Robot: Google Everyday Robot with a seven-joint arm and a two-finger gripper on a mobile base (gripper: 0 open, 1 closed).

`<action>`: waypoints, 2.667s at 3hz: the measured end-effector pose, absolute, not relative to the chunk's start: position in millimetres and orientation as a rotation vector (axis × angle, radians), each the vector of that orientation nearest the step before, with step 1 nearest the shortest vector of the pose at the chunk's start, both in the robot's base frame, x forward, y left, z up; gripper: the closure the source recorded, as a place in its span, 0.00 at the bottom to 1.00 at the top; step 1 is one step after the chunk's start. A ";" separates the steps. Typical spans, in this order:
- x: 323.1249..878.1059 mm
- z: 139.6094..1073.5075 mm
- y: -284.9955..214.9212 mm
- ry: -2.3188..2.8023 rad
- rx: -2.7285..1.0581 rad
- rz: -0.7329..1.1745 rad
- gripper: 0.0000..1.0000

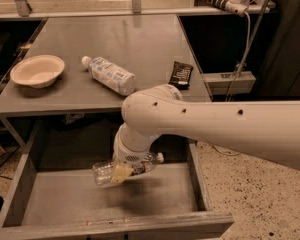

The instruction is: Pick water bottle from top drawer and place on counter

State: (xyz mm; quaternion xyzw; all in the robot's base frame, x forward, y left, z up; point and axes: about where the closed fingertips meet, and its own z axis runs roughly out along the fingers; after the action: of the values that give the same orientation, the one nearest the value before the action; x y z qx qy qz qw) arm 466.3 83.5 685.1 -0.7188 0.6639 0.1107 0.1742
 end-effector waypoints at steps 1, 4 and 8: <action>475.4 716.2 66.6 1.929 -2.012 0.207 1.00; 492.8 786.6 26.3 2.008 -1.973 -0.020 1.00; 584.7 897.3 -73.0 2.138 -1.873 -0.341 1.00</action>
Offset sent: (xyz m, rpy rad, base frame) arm 0.0292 -0.0672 0.1055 -0.1778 -0.1333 -0.1647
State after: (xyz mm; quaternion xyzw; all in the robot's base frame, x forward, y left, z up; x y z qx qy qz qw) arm 584.7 -73.0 897.3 -0.6480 0.7395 -0.1181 0.1388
